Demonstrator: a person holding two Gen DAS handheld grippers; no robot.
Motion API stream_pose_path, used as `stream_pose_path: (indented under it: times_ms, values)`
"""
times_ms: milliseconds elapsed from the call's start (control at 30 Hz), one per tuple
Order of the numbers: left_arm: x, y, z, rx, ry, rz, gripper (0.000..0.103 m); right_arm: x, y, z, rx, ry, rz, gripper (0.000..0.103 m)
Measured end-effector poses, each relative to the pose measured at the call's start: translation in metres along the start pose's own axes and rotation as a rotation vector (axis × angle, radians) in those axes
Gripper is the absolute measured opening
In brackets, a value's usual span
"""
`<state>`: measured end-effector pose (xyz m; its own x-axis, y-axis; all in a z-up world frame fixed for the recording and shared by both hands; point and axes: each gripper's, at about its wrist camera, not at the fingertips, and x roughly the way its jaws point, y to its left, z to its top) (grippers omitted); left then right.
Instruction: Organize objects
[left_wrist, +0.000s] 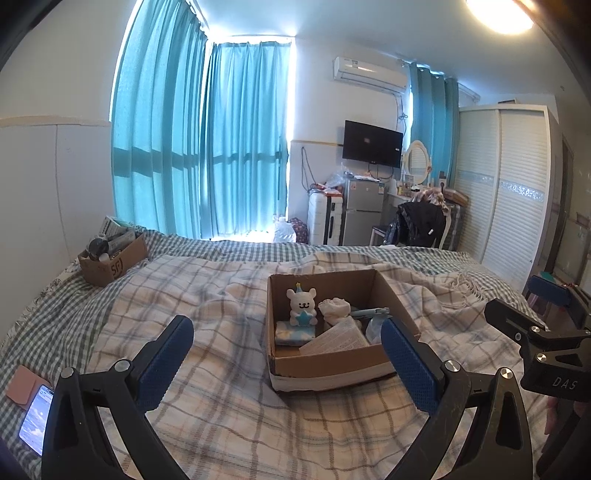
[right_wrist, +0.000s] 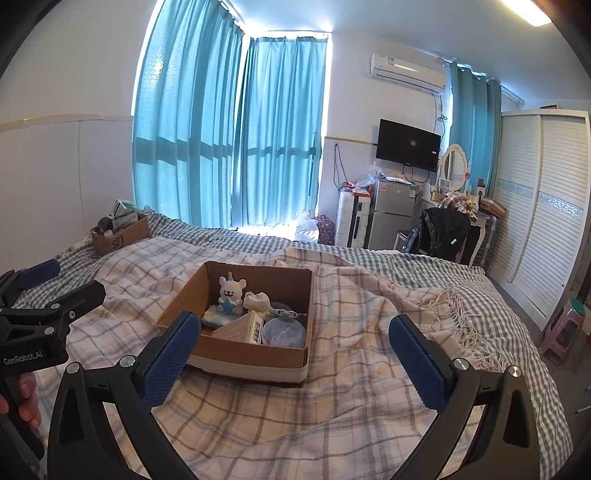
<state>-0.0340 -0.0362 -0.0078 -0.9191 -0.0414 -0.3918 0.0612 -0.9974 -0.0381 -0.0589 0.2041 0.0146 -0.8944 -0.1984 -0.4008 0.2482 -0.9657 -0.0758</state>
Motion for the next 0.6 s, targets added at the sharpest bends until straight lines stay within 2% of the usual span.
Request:
stream_pose_path:
  times_ms: [600]
  values:
    - [0.0006, 0.0024, -0.0001, -0.009, 0.010, -0.005, 0.103, 0.0019, 0.0025, 0.0001, -0.002, 0.003, -0.023, 0.103]
